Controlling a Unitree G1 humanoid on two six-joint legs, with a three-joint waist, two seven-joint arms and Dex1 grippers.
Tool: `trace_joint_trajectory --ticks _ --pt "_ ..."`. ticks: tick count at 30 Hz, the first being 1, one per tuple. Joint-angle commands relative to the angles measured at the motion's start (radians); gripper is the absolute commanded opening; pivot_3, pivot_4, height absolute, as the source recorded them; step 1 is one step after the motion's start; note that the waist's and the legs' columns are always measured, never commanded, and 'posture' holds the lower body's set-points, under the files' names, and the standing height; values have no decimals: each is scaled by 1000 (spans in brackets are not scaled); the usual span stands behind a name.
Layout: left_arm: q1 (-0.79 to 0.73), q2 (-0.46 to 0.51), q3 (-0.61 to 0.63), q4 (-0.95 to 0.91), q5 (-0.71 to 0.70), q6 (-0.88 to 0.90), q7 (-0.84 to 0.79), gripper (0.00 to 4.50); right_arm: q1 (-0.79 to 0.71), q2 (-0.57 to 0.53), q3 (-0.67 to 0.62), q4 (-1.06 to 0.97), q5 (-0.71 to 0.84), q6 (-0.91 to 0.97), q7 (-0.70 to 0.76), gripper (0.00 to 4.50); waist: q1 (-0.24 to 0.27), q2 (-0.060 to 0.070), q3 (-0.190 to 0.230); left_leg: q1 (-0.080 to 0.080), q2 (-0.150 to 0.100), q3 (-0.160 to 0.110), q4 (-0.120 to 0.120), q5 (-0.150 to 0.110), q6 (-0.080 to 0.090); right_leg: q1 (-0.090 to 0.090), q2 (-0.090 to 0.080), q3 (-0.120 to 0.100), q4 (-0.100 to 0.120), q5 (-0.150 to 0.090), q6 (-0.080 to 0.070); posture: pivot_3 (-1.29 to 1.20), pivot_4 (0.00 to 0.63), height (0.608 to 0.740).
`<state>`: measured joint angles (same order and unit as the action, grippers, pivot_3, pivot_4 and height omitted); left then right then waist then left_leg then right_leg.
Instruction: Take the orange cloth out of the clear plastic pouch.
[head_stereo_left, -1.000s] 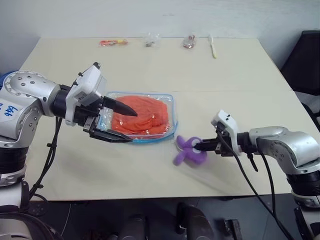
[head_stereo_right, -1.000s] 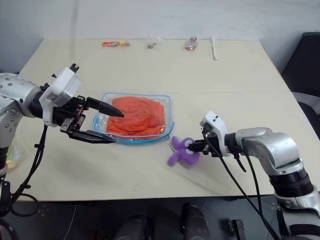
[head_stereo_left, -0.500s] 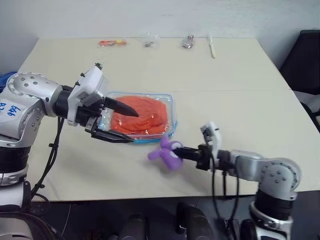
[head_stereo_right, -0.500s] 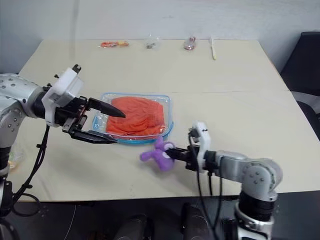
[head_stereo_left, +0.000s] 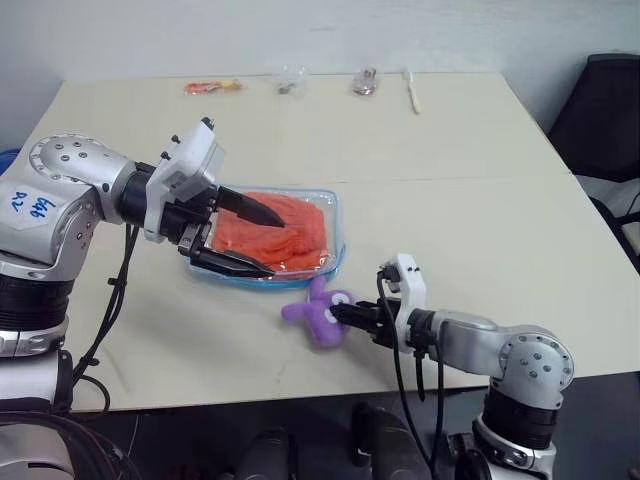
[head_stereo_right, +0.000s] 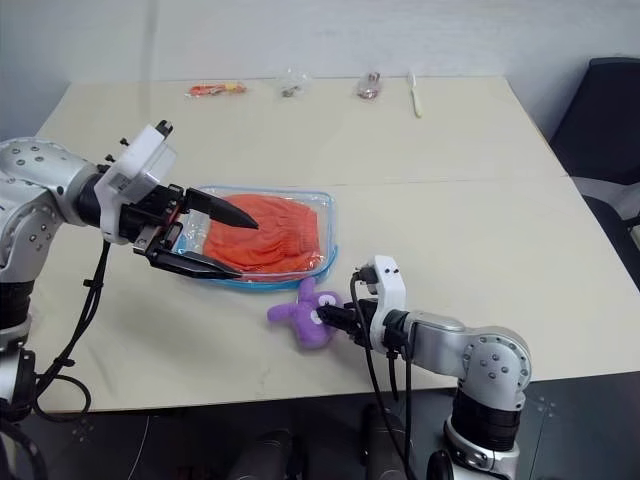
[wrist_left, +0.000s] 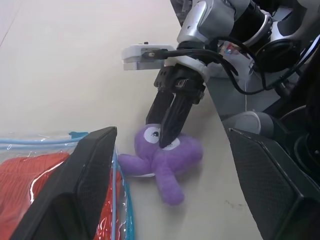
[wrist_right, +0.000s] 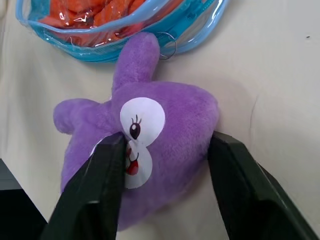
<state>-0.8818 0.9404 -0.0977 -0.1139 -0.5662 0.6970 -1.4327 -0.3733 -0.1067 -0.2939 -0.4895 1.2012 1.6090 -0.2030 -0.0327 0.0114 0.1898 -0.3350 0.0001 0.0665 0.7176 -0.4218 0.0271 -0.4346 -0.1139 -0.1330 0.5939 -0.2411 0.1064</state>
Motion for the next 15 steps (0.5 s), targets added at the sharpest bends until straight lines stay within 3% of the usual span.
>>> trace_joint_trajectory --ticks 1,7,9,13,15 --pt "15 1 10 -32 6 -22 -2 3757 -32 -58 -33 -28 145 5 -14 2270 1 0 0 0 0 0 0 0 0 0 0 0 0 0 0 0 150 740" --pt "30 -13 -15 -35 37 -62 -3 3757 -28 -376 101 -8 594 -233 -150 2270 4 0 0 0 0 0 0 0 0 0 -1 0 -1 0 0 0 150 740" --pt "31 -17 -20 -40 41 -64 -1 3757 -23 -469 170 -9 710 -338 -204 2654 4 0 0 0 0 0 0 0 0 0 -1 0 -1 0 0 0 150 740" --pt "41 -20 -19 -66 32 -46 8 3757 -29 -606 242 -35 705 -400 -182 3863 6 0 0 -1 1 1 0 0 0 0 0 0 -1 0 0 0 150 740" --pt "57 -22 -22 -88 32 -41 15 3757 -74 -674 230 -47 625 -398 -99 3863 8 0 0 -1 1 1 0 0 0 0 -1 0 -1 0 0 0 150 740"
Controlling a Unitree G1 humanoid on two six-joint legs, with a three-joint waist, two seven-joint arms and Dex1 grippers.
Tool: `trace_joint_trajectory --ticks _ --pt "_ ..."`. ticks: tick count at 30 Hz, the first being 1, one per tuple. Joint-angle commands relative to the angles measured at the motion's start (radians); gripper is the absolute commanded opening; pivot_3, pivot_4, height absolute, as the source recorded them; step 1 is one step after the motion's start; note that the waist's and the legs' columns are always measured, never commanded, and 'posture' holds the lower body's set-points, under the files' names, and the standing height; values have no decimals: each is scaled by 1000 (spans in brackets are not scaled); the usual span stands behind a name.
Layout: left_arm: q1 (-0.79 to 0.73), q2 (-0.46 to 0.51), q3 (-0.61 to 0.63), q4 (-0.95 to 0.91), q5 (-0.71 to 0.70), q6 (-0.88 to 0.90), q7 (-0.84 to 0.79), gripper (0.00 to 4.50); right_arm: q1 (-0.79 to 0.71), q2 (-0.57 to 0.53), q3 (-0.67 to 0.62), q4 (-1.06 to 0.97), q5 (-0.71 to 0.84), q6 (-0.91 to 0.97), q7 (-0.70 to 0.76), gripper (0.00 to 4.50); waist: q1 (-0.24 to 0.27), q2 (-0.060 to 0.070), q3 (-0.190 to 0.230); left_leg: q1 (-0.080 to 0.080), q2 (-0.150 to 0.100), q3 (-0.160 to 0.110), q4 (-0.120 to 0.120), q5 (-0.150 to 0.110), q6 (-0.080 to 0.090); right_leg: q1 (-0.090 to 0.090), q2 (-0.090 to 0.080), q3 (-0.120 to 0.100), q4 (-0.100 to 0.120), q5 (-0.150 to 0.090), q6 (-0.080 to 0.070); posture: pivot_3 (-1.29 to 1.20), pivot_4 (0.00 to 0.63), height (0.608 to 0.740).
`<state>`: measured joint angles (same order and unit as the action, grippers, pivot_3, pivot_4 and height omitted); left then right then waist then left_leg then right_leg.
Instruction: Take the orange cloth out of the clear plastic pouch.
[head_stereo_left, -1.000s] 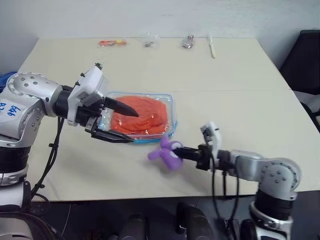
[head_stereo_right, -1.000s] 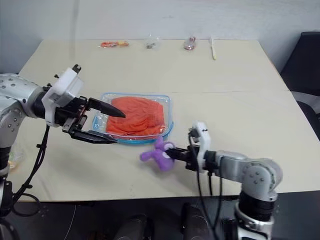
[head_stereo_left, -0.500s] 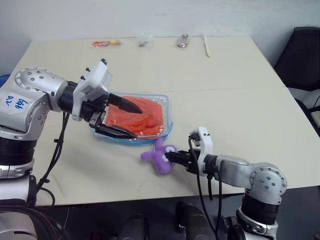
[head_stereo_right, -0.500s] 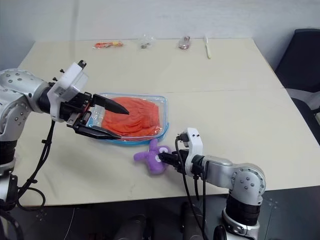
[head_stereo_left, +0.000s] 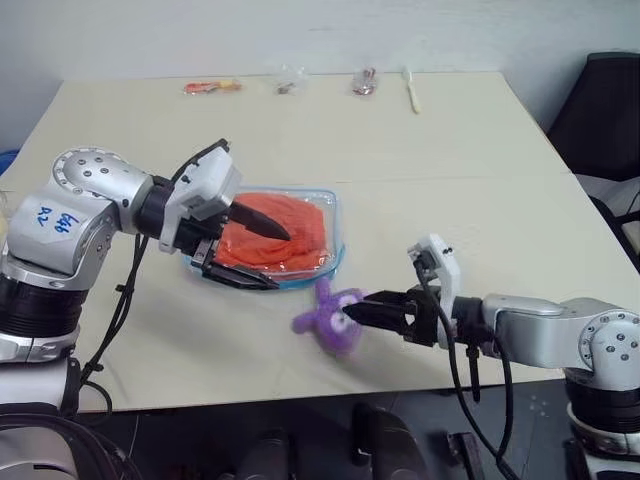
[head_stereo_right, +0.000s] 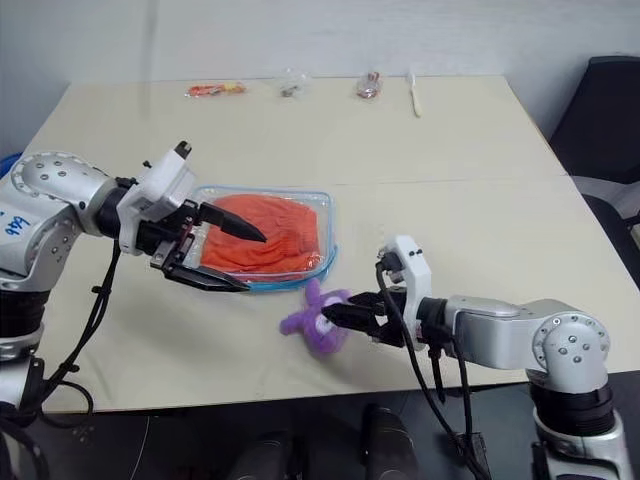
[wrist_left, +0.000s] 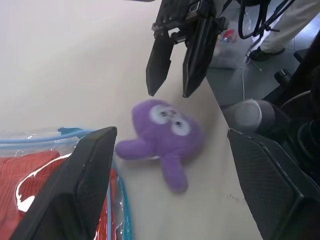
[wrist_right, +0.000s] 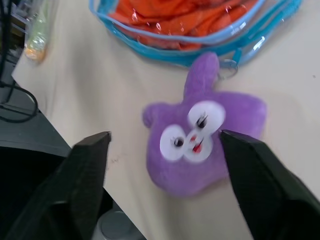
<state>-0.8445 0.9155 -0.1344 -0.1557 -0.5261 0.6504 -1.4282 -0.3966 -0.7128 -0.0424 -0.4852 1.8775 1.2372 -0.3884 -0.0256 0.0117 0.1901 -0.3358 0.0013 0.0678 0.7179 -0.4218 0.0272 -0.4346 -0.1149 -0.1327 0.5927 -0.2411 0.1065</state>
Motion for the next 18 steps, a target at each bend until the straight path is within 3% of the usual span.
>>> trace_joint_trajectory --ticks 1,4,7,9,14,18 --pt "29 5 8 -59 -4 5 12 3757 -81 -109 -20 -66 -136 -12 150 3863 3 0 0 0 0 0 0 0 0 0 0 0 0 0 0 0 150 740" --pt "70 14 -18 -103 42 -37 22 3757 -153 -254 70 -118 -503 -66 388 3863 12 0 0 -1 1 -2 1 0 0 -1 0 1 0 0 0 0 150 740" --pt "120 8 -72 -165 140 -78 94 3757 -191 -410 307 -103 -1065 -428 706 3863 24 0 0 -2 1 -1 1 0 0 -2 0 2 0 0 0 0 150 740" --pt "156 9 -85 -191 195 -114 135 3757 -221 -424 445 -15 -1378 -722 879 3863 27 0 0 -2 -1 1 1 0 1 -3 -1 3 0 0 1 0 150 740" --pt "194 20 -28 -219 173 -87 166 3757 -279 -251 539 243 -1693 -1087 1034 3863 23 -1 0 -4 0 3 2 -1 2 -4 0 3 1 1 2 0 150 740" --pt "190 4 53 -239 59 12 178 3757 -271 -159 542 380 -1827 -1285 1097 3863 24 -1 0 -6 1 0 3 0 2 -4 -1 0 0 1 2 0 150 740"
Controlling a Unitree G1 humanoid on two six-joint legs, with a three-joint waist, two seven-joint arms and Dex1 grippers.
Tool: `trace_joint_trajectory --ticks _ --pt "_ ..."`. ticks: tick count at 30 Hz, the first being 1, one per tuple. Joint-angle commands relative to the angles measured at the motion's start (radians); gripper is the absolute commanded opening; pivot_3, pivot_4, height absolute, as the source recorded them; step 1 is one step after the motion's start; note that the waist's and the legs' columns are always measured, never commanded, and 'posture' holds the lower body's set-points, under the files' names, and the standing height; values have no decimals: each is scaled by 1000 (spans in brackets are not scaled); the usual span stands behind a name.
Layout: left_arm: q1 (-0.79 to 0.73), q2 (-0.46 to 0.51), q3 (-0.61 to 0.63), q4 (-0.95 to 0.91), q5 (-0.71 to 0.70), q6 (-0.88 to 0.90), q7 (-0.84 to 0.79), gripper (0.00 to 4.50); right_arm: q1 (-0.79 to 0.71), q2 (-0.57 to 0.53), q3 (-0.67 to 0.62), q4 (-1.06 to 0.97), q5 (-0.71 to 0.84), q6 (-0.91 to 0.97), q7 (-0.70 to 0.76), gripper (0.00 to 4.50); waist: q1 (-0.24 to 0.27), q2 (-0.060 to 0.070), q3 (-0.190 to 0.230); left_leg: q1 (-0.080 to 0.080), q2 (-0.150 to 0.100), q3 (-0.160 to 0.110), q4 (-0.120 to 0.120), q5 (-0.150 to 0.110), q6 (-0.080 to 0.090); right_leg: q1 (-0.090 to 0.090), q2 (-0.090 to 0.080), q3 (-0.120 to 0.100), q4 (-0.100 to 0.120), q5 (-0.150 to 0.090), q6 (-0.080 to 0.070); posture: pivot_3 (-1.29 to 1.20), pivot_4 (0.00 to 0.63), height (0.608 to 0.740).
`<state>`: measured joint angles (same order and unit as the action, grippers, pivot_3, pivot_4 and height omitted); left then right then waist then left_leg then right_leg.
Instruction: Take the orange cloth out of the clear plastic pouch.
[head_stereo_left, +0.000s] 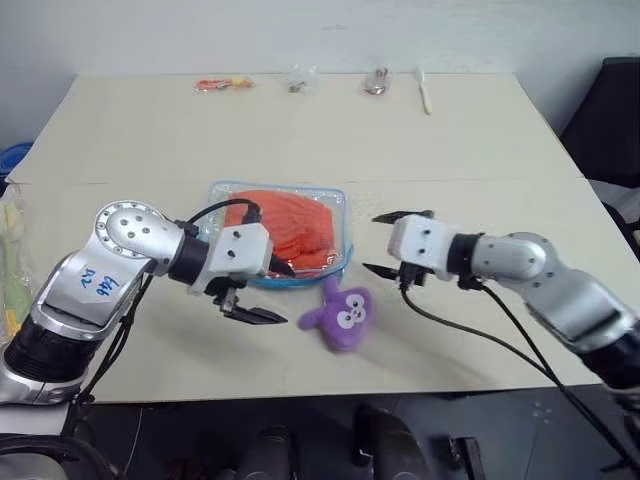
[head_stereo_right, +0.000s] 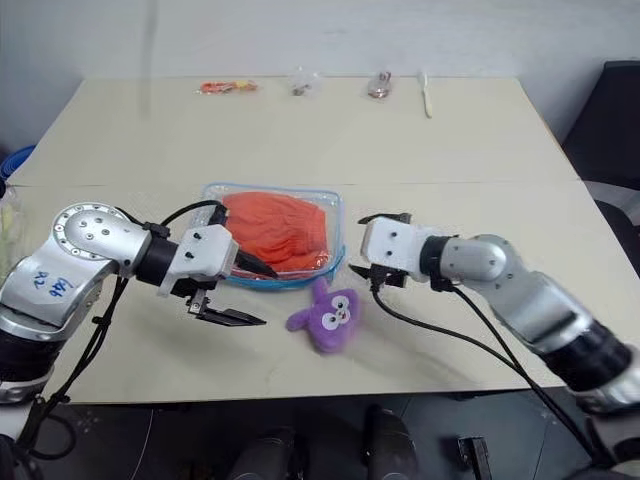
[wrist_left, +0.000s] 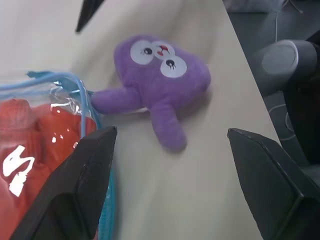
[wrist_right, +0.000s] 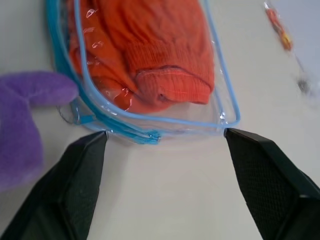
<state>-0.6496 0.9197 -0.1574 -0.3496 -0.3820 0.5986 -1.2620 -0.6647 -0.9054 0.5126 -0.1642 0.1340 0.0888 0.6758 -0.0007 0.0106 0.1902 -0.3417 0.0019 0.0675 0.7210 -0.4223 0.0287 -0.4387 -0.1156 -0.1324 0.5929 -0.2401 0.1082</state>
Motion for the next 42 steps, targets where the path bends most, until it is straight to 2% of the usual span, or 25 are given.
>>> trace_joint_trajectory --ticks 1,6,7,9,14,24,27,42 --pt "-9 1 89 -49 -110 91 13 3757 -2 53 -22 89 -106 -171 39 3863 -1 0 0 -1 1 -1 1 0 0 0 0 0 0 0 0 0 150 740" --pt "-29 28 127 -40 -158 145 17 3757 -23 145 -52 204 -196 -283 56 3863 -2 0 0 -1 4 -4 2 0 0 0 0 0 1 0 0 0 150 740" --pt "-31 32 130 -34 -156 142 16 3757 -26 160 -57 215 -204 -296 62 3693 -3 0 0 0 5 -4 2 0 0 0 0 0 1 0 0 0 150 740" --pt "-33 39 131 -24 -151 132 12 3757 -26 184 -65 231 -215 -310 74 3285 -5 0 0 0 6 -4 2 0 0 0 0 0 1 0 0 0 150 740" --pt "-50 45 123 1 -146 120 12 3757 -24 234 -79 271 -252 -336 84 1542 -3 0 0 0 6 -4 3 0 0 0 1 0 1 0 0 0 150 740" --pt "-49 44 110 4 -147 110 2 3757 -49 287 -96 360 -322 -403 93 1542 -6 0 0 0 6 -3 2 0 0 0 1 0 2 0 0 0 150 740" --pt "-52 40 101 13 -142 103 -5 3757 -50 295 -99 362 -328 -416 102 980 -6 0 0 0 6 -3 2 0 0 0 1 0 2 0 0 0 150 740" --pt "-91 11 64 58 -120 72 -18 3757 -28 279 -113 339 -368 -504 130 980 -5 0 0 0 6 -3 2 0 0 0 1 0 2 0 0 0 150 740"
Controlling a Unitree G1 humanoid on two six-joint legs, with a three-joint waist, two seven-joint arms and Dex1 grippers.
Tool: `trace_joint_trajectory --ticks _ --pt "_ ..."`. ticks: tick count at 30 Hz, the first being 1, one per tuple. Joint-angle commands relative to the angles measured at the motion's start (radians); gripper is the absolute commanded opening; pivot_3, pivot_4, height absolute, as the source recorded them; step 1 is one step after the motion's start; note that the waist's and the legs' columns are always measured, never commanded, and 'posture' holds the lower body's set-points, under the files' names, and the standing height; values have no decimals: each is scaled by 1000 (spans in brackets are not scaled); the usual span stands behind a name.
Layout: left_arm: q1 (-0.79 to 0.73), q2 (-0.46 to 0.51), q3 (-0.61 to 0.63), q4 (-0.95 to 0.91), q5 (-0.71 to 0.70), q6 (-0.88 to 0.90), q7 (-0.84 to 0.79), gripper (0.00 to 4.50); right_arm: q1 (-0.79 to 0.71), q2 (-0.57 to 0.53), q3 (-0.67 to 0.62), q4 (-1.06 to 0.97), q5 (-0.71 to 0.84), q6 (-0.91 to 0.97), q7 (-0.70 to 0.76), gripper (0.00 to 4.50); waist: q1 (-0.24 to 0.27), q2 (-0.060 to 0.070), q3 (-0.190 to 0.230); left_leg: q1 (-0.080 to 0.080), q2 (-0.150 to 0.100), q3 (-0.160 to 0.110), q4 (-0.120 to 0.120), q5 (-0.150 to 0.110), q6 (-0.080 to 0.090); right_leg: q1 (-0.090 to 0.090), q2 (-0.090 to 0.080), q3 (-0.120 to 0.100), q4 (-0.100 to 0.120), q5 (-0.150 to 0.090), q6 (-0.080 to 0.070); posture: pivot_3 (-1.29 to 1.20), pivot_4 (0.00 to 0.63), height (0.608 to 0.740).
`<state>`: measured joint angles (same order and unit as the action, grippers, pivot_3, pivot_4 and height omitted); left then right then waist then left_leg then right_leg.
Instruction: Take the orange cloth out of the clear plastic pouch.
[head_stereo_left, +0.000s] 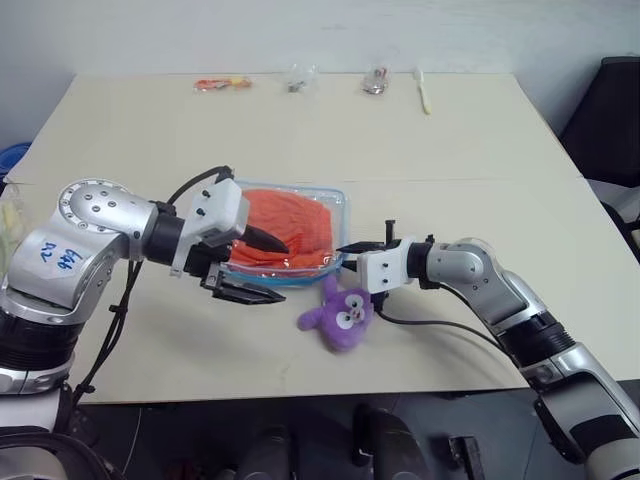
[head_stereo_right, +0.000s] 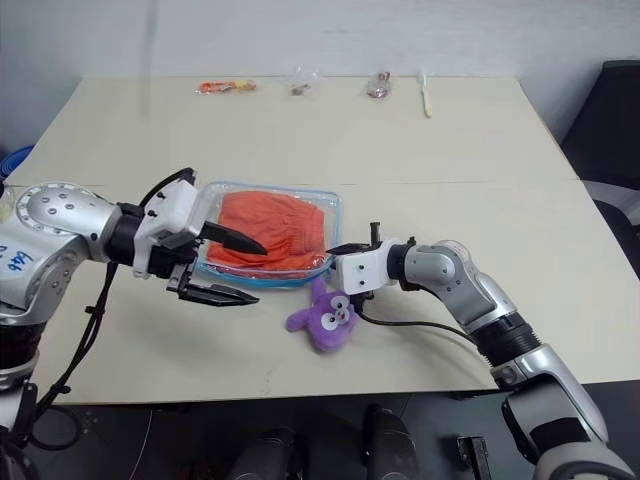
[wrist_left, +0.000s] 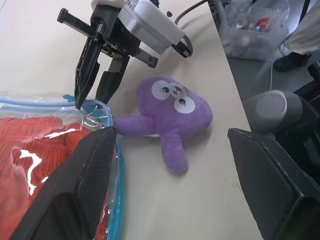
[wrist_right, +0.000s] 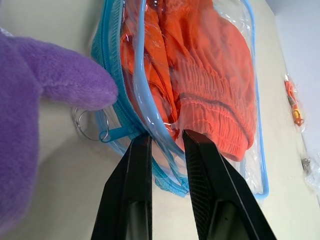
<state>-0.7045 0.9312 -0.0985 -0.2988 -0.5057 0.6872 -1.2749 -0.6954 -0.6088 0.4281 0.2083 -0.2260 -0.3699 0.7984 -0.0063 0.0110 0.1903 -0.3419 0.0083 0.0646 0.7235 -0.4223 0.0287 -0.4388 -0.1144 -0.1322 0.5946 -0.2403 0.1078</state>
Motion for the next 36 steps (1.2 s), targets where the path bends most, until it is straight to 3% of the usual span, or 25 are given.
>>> trace_joint_trajectory --ticks 1,11,15,19,27,36 --pt "-40 -1 5 11 5 -18 -7 3757 5 -24 -28 -36 -12 -57 13 980 1 0 0 0 0 0 0 0 0 0 0 0 0 0 0 0 150 740" --pt "-50 -12 -12 20 13 -28 -14 3757 -7 19 -26 -15 -20 -91 2 980 -2 0 0 0 0 0 0 0 0 0 0 0 0 0 0 0 150 740" --pt "-60 -21 -30 24 19 -36 -22 3757 -13 34 -25 1 -22 -98 10 73 -1 0 0 0 0 0 0 0 0 0 0 0 0 0 0 0 150 740" --pt "-77 -50 -66 26 30 -52 -37 3757 -22 36 -29 28 -27 -111 11 29 1 0 0 0 0 0 0 0 0 0 0 0 0 0 0 0 150 740" --pt "-151 -154 -262 144 224 -390 -181 3757 -50 26 -34 85 -44 -139 9 29 -1 0 0 0 -5 1 1 0 0 0 0 0 1 0 0 0 150 740" --pt "-169 -318 -398 282 391 -684 -220 3757 -37 29 -38 53 -41 -116 18 29 0 0 0 -1 -6 3 1 0 0 0 0 -2 1 0 0 0 150 740"
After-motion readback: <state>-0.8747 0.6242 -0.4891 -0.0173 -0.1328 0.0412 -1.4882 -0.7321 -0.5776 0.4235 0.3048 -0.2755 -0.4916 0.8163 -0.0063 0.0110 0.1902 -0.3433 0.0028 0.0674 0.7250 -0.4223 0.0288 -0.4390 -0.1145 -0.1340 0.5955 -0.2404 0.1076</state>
